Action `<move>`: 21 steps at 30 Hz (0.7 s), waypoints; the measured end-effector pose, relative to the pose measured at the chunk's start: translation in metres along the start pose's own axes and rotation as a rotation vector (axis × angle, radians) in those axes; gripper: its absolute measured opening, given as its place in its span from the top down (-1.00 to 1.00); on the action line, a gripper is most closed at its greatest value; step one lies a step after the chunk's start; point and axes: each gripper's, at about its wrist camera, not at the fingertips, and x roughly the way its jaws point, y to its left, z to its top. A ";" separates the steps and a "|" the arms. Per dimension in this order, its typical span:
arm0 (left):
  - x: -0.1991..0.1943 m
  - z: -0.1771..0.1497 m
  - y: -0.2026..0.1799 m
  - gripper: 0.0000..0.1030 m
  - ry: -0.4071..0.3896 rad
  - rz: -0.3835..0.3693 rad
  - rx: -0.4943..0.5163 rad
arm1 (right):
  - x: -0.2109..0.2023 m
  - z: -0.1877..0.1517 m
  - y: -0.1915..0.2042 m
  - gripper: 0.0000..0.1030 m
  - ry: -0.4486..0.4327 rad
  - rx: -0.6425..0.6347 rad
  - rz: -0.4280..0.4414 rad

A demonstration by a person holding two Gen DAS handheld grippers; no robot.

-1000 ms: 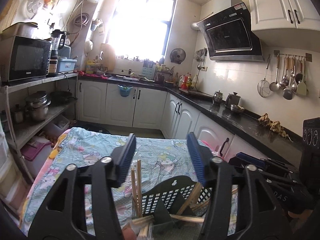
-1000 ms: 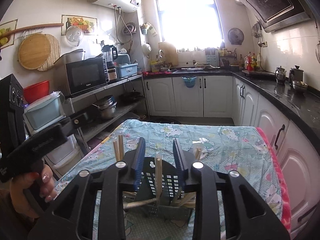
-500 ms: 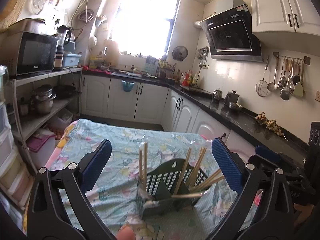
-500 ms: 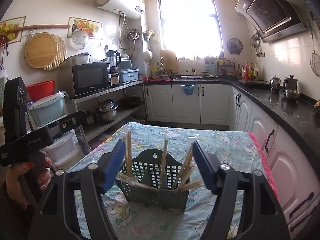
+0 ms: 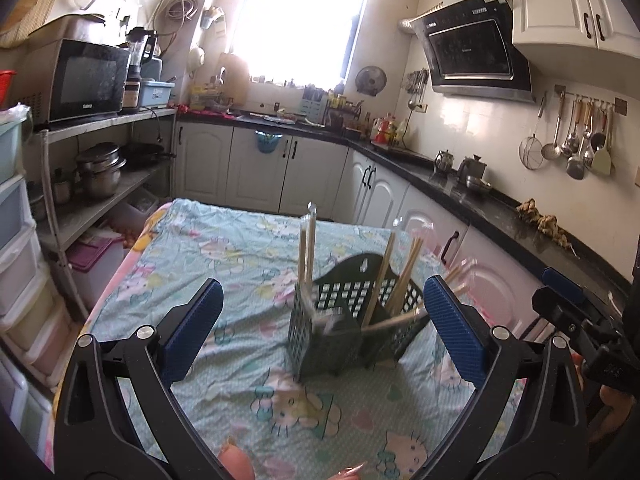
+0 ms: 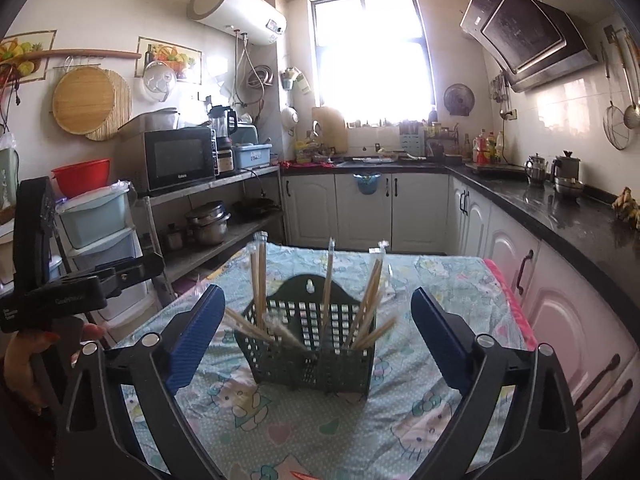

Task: Organize utensils
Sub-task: 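Withdraw both open grippers back from the caddy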

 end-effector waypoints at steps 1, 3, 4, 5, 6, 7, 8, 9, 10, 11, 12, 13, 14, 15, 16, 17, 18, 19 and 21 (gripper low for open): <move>0.000 -0.003 0.000 -0.80 0.006 0.001 0.001 | 0.000 -0.006 0.001 -0.82 0.009 0.000 -0.006; -0.002 -0.011 -0.001 -0.80 0.019 0.012 0.012 | 0.000 -0.015 0.003 -0.82 0.024 0.000 -0.017; -0.002 -0.015 -0.001 -0.80 0.026 0.015 0.018 | 0.001 -0.019 0.004 -0.82 0.030 0.001 -0.022; -0.002 -0.020 -0.002 -0.80 0.035 0.017 0.025 | 0.001 -0.026 0.005 -0.82 0.042 0.002 -0.024; -0.002 -0.023 -0.002 -0.80 0.044 0.018 0.031 | 0.002 -0.029 0.006 -0.82 0.050 0.003 -0.026; -0.001 -0.028 -0.003 -0.80 0.058 0.019 0.038 | 0.003 -0.035 0.007 -0.82 0.064 0.004 -0.027; 0.000 -0.033 -0.002 -0.80 0.069 0.023 0.040 | 0.004 -0.038 0.008 -0.83 0.073 0.004 -0.028; 0.001 -0.037 -0.003 -0.80 0.078 0.026 0.041 | 0.004 -0.042 0.008 -0.83 0.082 0.005 -0.030; 0.003 -0.042 -0.002 -0.80 0.091 0.025 0.040 | 0.005 -0.048 0.009 -0.83 0.094 0.006 -0.032; 0.004 -0.046 -0.003 -0.80 0.099 0.029 0.041 | 0.005 -0.051 0.010 -0.83 0.100 0.006 -0.032; 0.005 -0.050 -0.003 -0.80 0.103 0.034 0.043 | 0.005 -0.055 0.010 -0.83 0.107 0.007 -0.035; 0.006 -0.055 -0.003 -0.80 0.109 0.043 0.047 | 0.006 -0.060 0.011 -0.84 0.116 0.004 -0.037; 0.007 -0.060 -0.004 -0.80 0.115 0.051 0.051 | 0.007 -0.064 0.011 -0.84 0.122 0.002 -0.038; 0.008 -0.064 -0.005 -0.80 0.120 0.054 0.055 | 0.007 -0.067 0.011 -0.84 0.127 0.003 -0.043; 0.009 -0.067 -0.005 -0.80 0.122 0.058 0.059 | 0.008 -0.071 0.011 -0.84 0.132 0.004 -0.047; 0.009 -0.069 -0.006 -0.80 0.122 0.062 0.061 | 0.008 -0.074 0.011 -0.84 0.136 0.005 -0.049; 0.009 -0.072 -0.007 -0.80 0.123 0.063 0.060 | 0.009 -0.076 0.011 -0.84 0.141 0.007 -0.051; 0.009 -0.076 -0.007 -0.80 0.123 0.063 0.058 | 0.010 -0.080 0.011 -0.85 0.146 0.014 -0.052; 0.009 -0.081 -0.010 -0.80 0.117 0.071 0.066 | 0.012 -0.085 0.009 -0.85 0.162 0.024 -0.055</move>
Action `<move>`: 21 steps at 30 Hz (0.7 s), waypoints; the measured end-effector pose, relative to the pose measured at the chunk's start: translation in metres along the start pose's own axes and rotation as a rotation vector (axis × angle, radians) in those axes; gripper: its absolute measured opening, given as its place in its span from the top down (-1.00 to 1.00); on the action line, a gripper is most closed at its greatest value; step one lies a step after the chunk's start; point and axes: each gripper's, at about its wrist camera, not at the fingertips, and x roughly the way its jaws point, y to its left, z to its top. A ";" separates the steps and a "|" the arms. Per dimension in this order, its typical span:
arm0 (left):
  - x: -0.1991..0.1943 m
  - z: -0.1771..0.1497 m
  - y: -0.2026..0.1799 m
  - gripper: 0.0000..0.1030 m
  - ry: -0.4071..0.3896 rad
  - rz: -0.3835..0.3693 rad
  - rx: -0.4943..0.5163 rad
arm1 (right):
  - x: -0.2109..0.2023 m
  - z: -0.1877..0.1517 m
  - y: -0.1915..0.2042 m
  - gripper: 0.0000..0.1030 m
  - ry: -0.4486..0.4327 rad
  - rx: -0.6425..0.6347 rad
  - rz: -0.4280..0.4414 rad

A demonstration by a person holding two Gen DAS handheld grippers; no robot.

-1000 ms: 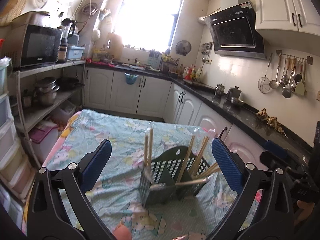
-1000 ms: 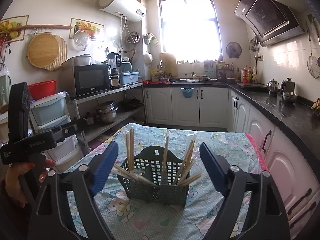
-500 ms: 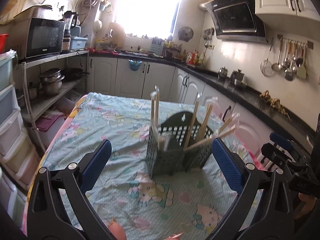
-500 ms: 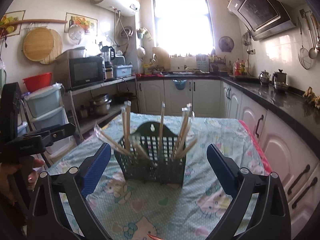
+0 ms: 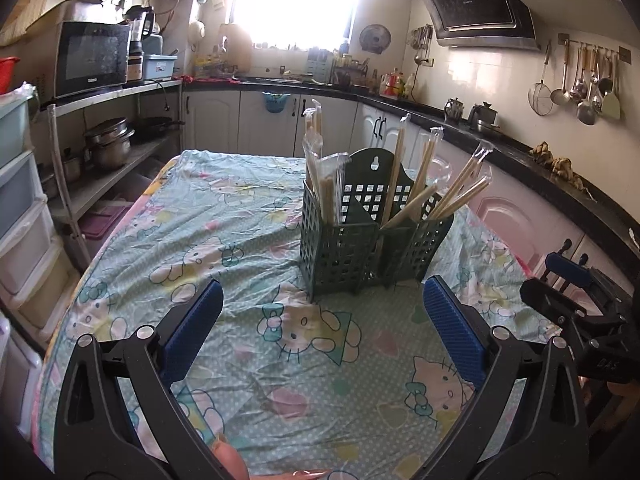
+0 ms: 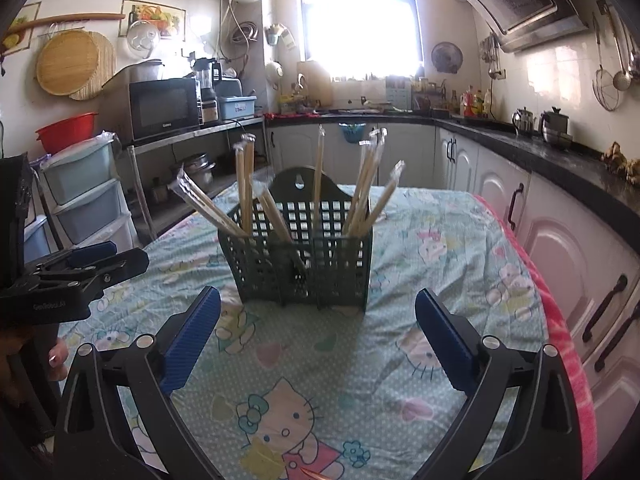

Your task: Organize utensils

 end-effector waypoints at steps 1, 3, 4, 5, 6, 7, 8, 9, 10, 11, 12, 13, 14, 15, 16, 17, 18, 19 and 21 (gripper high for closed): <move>0.000 -0.003 -0.002 -0.80 -0.004 0.004 0.006 | 0.001 -0.002 0.000 -0.85 0.006 0.002 -0.002; -0.001 -0.007 -0.004 -0.80 -0.016 0.003 0.017 | 0.002 -0.007 0.001 -0.85 0.008 0.001 -0.007; -0.001 -0.008 -0.005 -0.80 -0.019 0.004 0.018 | 0.002 -0.010 0.001 -0.85 0.008 0.001 -0.012; -0.001 -0.010 -0.006 -0.80 -0.022 0.002 0.018 | 0.003 -0.012 0.001 -0.85 0.009 -0.001 -0.016; 0.000 -0.012 -0.006 -0.80 -0.027 0.002 0.018 | 0.003 -0.014 0.001 -0.85 0.008 -0.002 -0.019; 0.000 -0.013 -0.007 -0.80 -0.034 0.003 0.020 | 0.003 -0.017 0.001 -0.85 0.003 -0.005 -0.026; -0.001 -0.015 -0.008 -0.80 -0.046 0.003 0.026 | 0.003 -0.019 0.001 -0.85 -0.005 -0.012 -0.034; -0.001 -0.017 -0.009 -0.80 -0.056 0.005 0.028 | 0.002 -0.021 0.001 -0.85 -0.014 -0.020 -0.039; -0.001 -0.018 -0.009 -0.80 -0.063 0.005 0.027 | 0.001 -0.023 0.002 -0.85 -0.026 -0.024 -0.046; -0.001 -0.019 -0.009 -0.80 -0.066 0.002 0.026 | 0.001 -0.024 0.001 -0.85 -0.033 -0.023 -0.050; -0.001 -0.020 -0.009 -0.80 -0.073 -0.002 0.023 | 0.000 -0.026 0.000 -0.85 -0.044 -0.018 -0.054; -0.002 -0.022 -0.010 -0.80 -0.083 -0.002 0.022 | -0.001 -0.029 -0.001 -0.86 -0.055 -0.009 -0.060; -0.002 -0.024 -0.010 -0.80 -0.092 0.000 0.024 | -0.002 -0.030 -0.002 -0.87 -0.066 -0.005 -0.065; -0.003 -0.025 -0.010 -0.80 -0.099 0.001 0.021 | -0.003 -0.032 -0.002 -0.87 -0.079 -0.003 -0.069; -0.003 -0.027 -0.010 -0.80 -0.107 0.000 0.016 | -0.005 -0.033 -0.002 -0.88 -0.095 -0.004 -0.076; -0.003 -0.029 -0.010 -0.80 -0.113 -0.002 0.011 | -0.008 -0.037 -0.001 -0.88 -0.121 -0.010 -0.091; -0.003 -0.031 -0.011 -0.80 -0.117 -0.005 0.009 | -0.010 -0.039 0.000 -0.88 -0.138 -0.013 -0.095; -0.004 -0.034 -0.011 -0.80 -0.125 -0.009 0.010 | -0.013 -0.042 0.001 -0.88 -0.159 -0.014 -0.102; -0.004 -0.037 -0.012 -0.80 -0.140 -0.011 0.016 | -0.018 -0.047 0.002 -0.88 -0.198 -0.014 -0.111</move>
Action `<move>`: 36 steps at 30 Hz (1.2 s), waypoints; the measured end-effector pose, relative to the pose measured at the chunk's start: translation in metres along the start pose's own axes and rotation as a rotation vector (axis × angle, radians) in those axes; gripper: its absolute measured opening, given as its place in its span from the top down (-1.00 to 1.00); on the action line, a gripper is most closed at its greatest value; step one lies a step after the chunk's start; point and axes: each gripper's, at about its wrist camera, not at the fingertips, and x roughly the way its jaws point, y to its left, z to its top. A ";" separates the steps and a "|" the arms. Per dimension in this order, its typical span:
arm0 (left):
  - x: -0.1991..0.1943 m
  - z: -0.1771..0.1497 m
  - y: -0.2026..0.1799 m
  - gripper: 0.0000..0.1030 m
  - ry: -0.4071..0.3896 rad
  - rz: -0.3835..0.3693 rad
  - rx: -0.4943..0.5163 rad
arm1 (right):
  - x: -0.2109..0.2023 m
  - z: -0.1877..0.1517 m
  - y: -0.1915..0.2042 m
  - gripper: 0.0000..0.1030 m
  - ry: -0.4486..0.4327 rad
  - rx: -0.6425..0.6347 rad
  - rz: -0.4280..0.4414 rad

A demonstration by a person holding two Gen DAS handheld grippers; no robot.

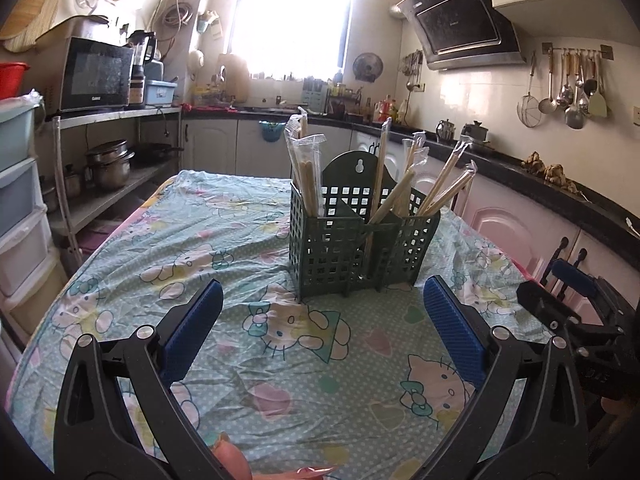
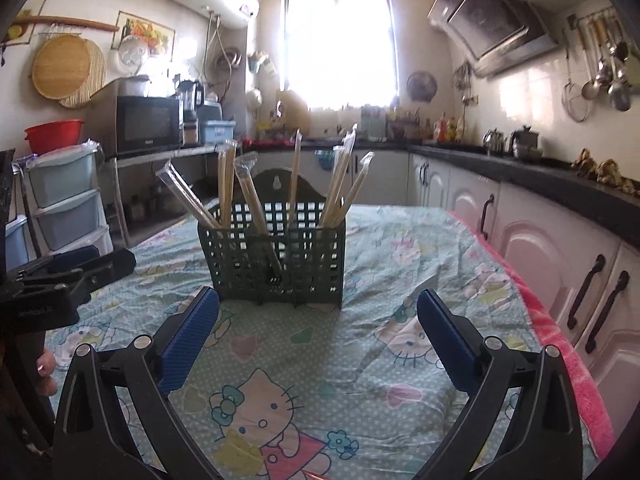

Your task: Organize utensils

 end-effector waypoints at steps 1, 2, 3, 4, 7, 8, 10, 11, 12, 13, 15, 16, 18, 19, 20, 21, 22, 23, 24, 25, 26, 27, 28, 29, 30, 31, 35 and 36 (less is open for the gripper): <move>0.000 -0.002 0.000 -0.80 -0.007 -0.001 0.002 | -0.003 -0.002 0.000 -0.88 -0.024 0.003 -0.006; -0.001 -0.003 0.000 -0.80 -0.013 -0.003 0.001 | -0.005 -0.003 0.001 -0.88 -0.038 0.004 -0.009; -0.001 -0.004 0.000 -0.80 -0.026 -0.003 0.001 | -0.008 -0.004 0.001 -0.88 -0.057 0.004 -0.016; -0.002 -0.005 0.000 -0.80 -0.040 -0.001 0.001 | -0.009 -0.004 0.002 -0.88 -0.076 0.001 -0.023; -0.004 -0.007 0.001 -0.80 -0.071 0.007 -0.002 | -0.016 -0.002 0.006 -0.88 -0.139 -0.022 -0.043; -0.004 -0.007 0.001 -0.80 -0.077 0.016 -0.002 | -0.017 -0.002 0.007 -0.88 -0.149 -0.028 -0.043; -0.003 -0.007 0.000 -0.80 -0.081 0.035 0.001 | -0.018 -0.004 0.009 -0.88 -0.160 -0.035 -0.054; -0.002 -0.008 0.000 -0.80 -0.081 0.041 0.000 | -0.016 -0.005 0.009 -0.88 -0.159 -0.034 -0.055; -0.002 -0.008 0.000 -0.80 -0.083 0.042 -0.001 | -0.015 -0.006 0.008 -0.88 -0.153 -0.031 -0.057; -0.002 -0.008 0.000 -0.80 -0.085 0.039 -0.002 | -0.013 -0.007 0.007 -0.88 -0.143 -0.030 -0.058; -0.003 -0.009 0.001 -0.80 -0.090 0.036 -0.001 | -0.011 -0.009 0.007 -0.88 -0.133 -0.026 -0.060; -0.004 -0.009 0.001 -0.80 -0.095 0.037 0.000 | -0.011 -0.010 0.007 -0.88 -0.132 -0.024 -0.061; -0.005 -0.009 0.002 -0.80 -0.102 0.036 -0.002 | -0.012 -0.010 0.007 -0.88 -0.132 -0.023 -0.061; -0.005 -0.008 0.002 -0.80 -0.103 0.035 -0.004 | -0.012 -0.011 0.008 -0.88 -0.131 -0.024 -0.062; -0.005 -0.008 0.002 -0.80 -0.103 0.035 -0.004 | -0.012 -0.011 0.007 -0.88 -0.132 -0.025 -0.065; -0.006 -0.009 0.002 -0.80 -0.104 0.035 -0.004 | -0.012 -0.011 0.007 -0.88 -0.133 -0.026 -0.063; -0.006 -0.008 0.002 -0.80 -0.103 0.035 -0.003 | -0.012 -0.011 0.008 -0.88 -0.132 -0.027 -0.062; -0.006 -0.008 0.002 -0.80 -0.104 0.033 -0.004 | -0.013 -0.011 0.008 -0.88 -0.132 -0.029 -0.062; -0.006 -0.008 0.002 -0.80 -0.103 0.032 -0.005 | -0.013 -0.011 0.008 -0.88 -0.133 -0.028 -0.062; -0.006 -0.007 0.003 -0.80 -0.103 0.030 -0.007 | -0.013 -0.011 0.008 -0.88 -0.131 -0.027 -0.061; -0.006 -0.007 0.003 -0.80 -0.104 0.030 -0.007 | -0.012 -0.011 0.008 -0.88 -0.130 -0.027 -0.062; -0.006 -0.008 0.003 -0.80 -0.105 0.031 -0.006 | -0.013 -0.011 0.008 -0.88 -0.131 -0.027 -0.063; -0.006 -0.007 0.003 -0.80 -0.107 0.030 -0.005 | -0.013 -0.011 0.008 -0.88 -0.133 -0.026 -0.065; -0.006 -0.007 0.003 -0.80 -0.105 0.029 -0.006 | -0.013 -0.011 0.008 -0.88 -0.134 -0.024 -0.068; -0.006 -0.007 0.003 -0.80 -0.106 0.028 -0.006 | -0.013 -0.011 0.008 -0.88 -0.134 -0.023 -0.069; -0.007 -0.007 0.003 -0.80 -0.106 0.026 -0.005 | -0.014 -0.011 0.008 -0.88 -0.134 -0.022 -0.071; -0.007 -0.006 0.002 -0.80 -0.107 0.024 -0.004 | -0.014 -0.011 0.008 -0.88 -0.136 -0.018 -0.075; -0.007 -0.006 0.002 -0.80 -0.107 0.024 -0.004 | -0.015 -0.011 0.008 -0.88 -0.137 -0.018 -0.075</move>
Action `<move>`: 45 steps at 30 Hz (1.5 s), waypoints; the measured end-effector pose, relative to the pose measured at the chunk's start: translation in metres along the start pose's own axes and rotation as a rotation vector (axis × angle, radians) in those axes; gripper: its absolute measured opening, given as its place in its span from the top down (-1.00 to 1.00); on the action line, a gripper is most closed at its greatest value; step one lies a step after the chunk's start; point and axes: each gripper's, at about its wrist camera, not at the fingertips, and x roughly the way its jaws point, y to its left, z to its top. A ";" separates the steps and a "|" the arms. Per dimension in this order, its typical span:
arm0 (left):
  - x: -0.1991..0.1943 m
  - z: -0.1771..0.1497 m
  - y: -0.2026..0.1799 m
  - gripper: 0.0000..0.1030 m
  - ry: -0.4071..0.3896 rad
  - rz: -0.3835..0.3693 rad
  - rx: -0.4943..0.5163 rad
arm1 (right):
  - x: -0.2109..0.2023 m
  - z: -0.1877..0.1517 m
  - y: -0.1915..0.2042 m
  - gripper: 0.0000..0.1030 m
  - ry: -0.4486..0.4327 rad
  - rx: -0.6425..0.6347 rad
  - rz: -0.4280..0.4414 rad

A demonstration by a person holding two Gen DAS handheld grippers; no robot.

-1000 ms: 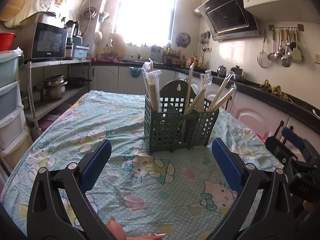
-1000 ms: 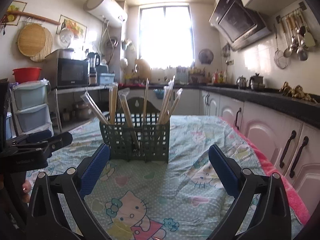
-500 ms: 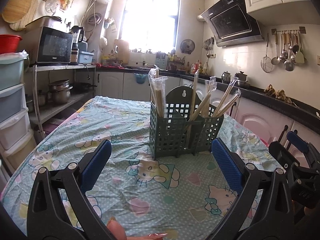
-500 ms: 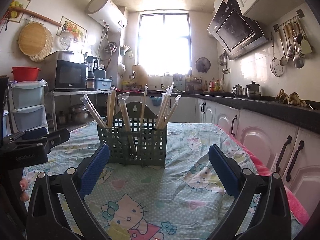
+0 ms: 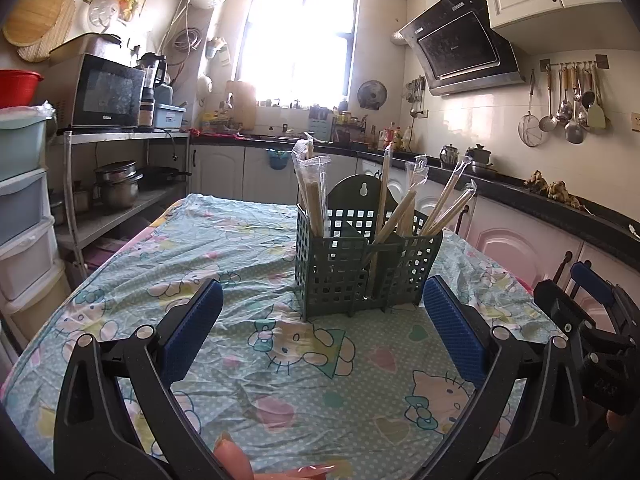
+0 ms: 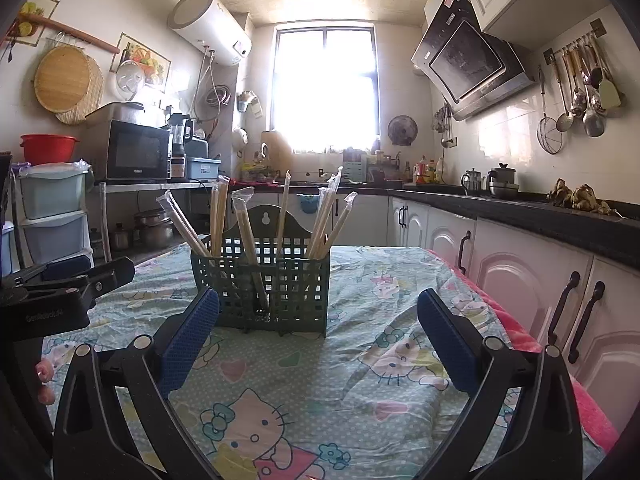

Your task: Organize utensils

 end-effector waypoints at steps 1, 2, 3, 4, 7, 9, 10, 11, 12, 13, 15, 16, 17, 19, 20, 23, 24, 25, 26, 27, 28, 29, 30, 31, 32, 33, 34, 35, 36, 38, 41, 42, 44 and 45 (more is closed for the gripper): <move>0.000 0.000 0.000 -0.80 -0.001 0.000 0.000 | 0.000 0.000 0.000 -0.88 0.002 -0.001 0.001; 0.000 0.000 0.000 -0.80 -0.001 0.000 -0.001 | 0.000 0.000 0.000 -0.88 0.002 -0.001 -0.001; 0.000 0.000 -0.001 -0.80 0.000 0.002 -0.001 | 0.000 0.000 0.000 -0.88 0.000 0.000 -0.002; 0.000 0.000 0.000 -0.80 -0.001 0.002 -0.001 | 0.000 0.000 0.000 -0.88 0.001 0.001 -0.001; 0.000 0.000 -0.001 -0.80 -0.002 0.003 -0.001 | 0.000 0.000 -0.001 -0.88 0.000 0.001 -0.002; -0.001 0.000 -0.001 -0.80 -0.003 0.003 -0.001 | 0.000 0.000 -0.001 -0.88 0.000 0.001 -0.001; -0.001 0.000 -0.001 -0.80 -0.003 0.002 0.000 | 0.000 0.000 -0.001 -0.88 0.000 0.001 -0.001; -0.001 0.000 -0.001 -0.80 -0.003 0.002 0.000 | 0.000 0.000 -0.001 -0.88 -0.001 0.001 -0.002; -0.001 0.000 -0.001 -0.80 -0.003 0.002 -0.001 | 0.000 0.000 -0.001 -0.88 -0.001 0.001 -0.001; -0.001 0.000 -0.001 -0.80 -0.004 0.002 -0.001 | -0.001 0.000 -0.001 -0.88 -0.001 0.001 -0.001; 0.000 0.000 -0.001 -0.80 -0.003 0.002 -0.001 | 0.000 0.000 -0.001 -0.88 0.001 0.001 0.000; 0.000 0.000 -0.001 -0.80 -0.003 0.003 -0.001 | 0.000 0.000 -0.001 -0.88 0.003 0.002 0.002; 0.000 0.000 -0.001 -0.80 -0.004 0.003 -0.002 | 0.000 0.000 -0.001 -0.88 0.004 0.002 0.002; 0.000 0.000 -0.001 -0.80 -0.003 0.003 -0.001 | -0.001 0.001 -0.002 -0.88 0.004 0.001 0.001; 0.000 0.000 -0.001 -0.80 -0.003 0.003 0.000 | -0.001 0.001 -0.002 -0.88 0.004 0.001 0.002; 0.000 0.000 -0.001 -0.80 -0.002 0.002 -0.001 | -0.001 0.001 -0.002 -0.88 0.004 0.004 0.002; 0.000 -0.001 0.000 -0.80 -0.002 0.002 -0.001 | -0.001 0.001 -0.002 -0.88 0.005 0.005 0.002; 0.000 -0.001 -0.001 -0.80 -0.002 0.002 0.000 | -0.001 0.001 -0.002 -0.88 0.006 0.004 0.002; -0.001 -0.001 -0.001 -0.80 -0.002 0.003 0.001 | -0.001 0.001 -0.002 -0.88 0.004 0.002 0.001; -0.001 -0.001 -0.001 -0.80 -0.002 0.004 0.002 | -0.001 0.001 -0.002 -0.88 0.005 0.003 0.001; -0.001 0.000 -0.002 -0.80 -0.002 0.004 0.003 | -0.001 0.001 -0.002 -0.88 0.005 0.003 0.001; -0.001 0.000 -0.002 -0.80 -0.002 0.004 0.003 | -0.001 0.001 -0.002 -0.88 0.004 0.003 0.001; -0.001 0.000 -0.002 -0.80 -0.002 0.004 0.002 | -0.001 0.001 -0.002 -0.88 0.006 0.003 0.001; -0.001 0.000 -0.001 -0.80 -0.002 0.005 0.002 | -0.001 0.001 -0.002 -0.88 0.007 0.003 0.001; -0.001 0.000 -0.001 -0.80 -0.003 0.004 0.001 | -0.001 0.001 -0.002 -0.88 0.007 0.004 0.001; -0.001 0.000 -0.001 -0.80 -0.002 0.003 0.002 | -0.001 0.001 -0.002 -0.88 0.008 0.004 0.001; -0.001 -0.001 -0.001 -0.80 -0.001 0.004 0.002 | -0.001 0.001 -0.002 -0.88 0.008 0.004 0.001; -0.001 -0.001 -0.001 -0.80 0.000 0.005 0.001 | -0.001 0.001 -0.002 -0.88 0.008 0.004 0.002; -0.001 -0.001 -0.002 -0.80 0.000 0.005 0.001 | -0.001 0.001 -0.002 -0.88 0.008 0.004 0.002; -0.002 -0.001 -0.002 -0.80 -0.001 0.006 0.004 | -0.001 0.001 -0.002 -0.88 0.006 0.004 0.001; -0.002 -0.001 -0.002 -0.80 -0.001 0.007 0.004 | 0.000 0.001 -0.002 -0.88 0.006 0.004 0.002; -0.001 -0.001 -0.002 -0.80 -0.002 0.007 0.005 | 0.000 0.001 -0.002 -0.88 0.006 0.004 0.002; 0.000 -0.001 -0.002 -0.80 -0.002 0.010 0.006 | 0.000 0.001 -0.002 -0.88 0.006 0.004 0.002; 0.000 -0.001 -0.001 -0.80 -0.001 0.010 0.004 | 0.000 0.001 -0.002 -0.88 0.007 0.005 0.001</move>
